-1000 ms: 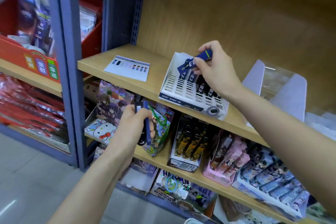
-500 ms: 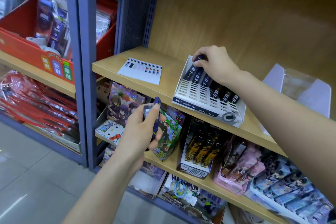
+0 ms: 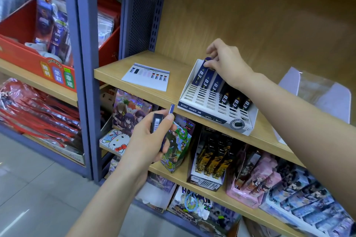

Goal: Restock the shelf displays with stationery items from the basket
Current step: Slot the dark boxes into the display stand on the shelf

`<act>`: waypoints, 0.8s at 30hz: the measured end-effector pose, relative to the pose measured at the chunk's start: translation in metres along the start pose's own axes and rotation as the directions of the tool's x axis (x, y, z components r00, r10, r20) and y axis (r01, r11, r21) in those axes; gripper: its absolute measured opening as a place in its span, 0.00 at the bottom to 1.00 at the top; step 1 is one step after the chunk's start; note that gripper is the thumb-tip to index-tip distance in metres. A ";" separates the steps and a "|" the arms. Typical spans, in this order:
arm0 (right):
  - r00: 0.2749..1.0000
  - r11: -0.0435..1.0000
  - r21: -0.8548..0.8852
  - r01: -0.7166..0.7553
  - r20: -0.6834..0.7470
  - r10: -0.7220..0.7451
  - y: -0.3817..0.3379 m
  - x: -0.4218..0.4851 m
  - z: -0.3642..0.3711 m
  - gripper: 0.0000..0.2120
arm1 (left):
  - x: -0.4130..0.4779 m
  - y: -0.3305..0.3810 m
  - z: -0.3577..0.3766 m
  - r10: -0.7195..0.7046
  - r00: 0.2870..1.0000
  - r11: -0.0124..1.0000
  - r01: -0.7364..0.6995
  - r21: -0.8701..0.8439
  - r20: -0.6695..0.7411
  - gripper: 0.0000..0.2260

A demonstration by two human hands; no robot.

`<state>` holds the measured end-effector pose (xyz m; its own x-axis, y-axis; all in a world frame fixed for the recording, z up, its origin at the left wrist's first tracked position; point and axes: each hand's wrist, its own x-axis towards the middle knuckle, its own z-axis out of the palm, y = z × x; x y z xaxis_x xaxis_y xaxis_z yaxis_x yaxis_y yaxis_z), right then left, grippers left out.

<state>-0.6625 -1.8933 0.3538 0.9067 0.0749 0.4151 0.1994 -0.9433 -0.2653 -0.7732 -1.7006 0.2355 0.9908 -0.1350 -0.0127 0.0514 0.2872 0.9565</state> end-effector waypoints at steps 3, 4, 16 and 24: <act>1.000 1.000 -0.002 0.009 -0.003 -0.009 -0.001 0.001 -0.003 0.05 | 0.001 -0.001 0.001 0.006 1.000 1.000 -0.006 0.009 0.008 0.04; 1.000 1.000 -0.003 0.019 0.005 -0.019 -0.002 0.002 -0.001 0.05 | 0.001 -0.001 0.001 0.010 1.000 1.000 -0.011 0.011 0.012 0.05; 0.998 0.980 -0.188 0.062 0.014 -0.061 -0.006 0.005 0.012 0.09 | 0.001 -0.001 0.004 0.022 1.000 1.000 -0.022 0.007 0.010 0.06; 0.981 0.981 0.091 0.171 -0.112 -0.161 -0.040 -0.053 0.016 0.10 | 0.004 -0.004 0.005 0.031 0.998 0.997 -0.028 0.074 -0.045 0.07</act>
<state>-0.7124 -1.8546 0.3288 0.8156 0.1888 0.5470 0.3844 -0.8833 -0.2683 -0.7704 -1.7066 0.2330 0.9966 -0.0826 0.0041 0.0142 0.2196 0.9755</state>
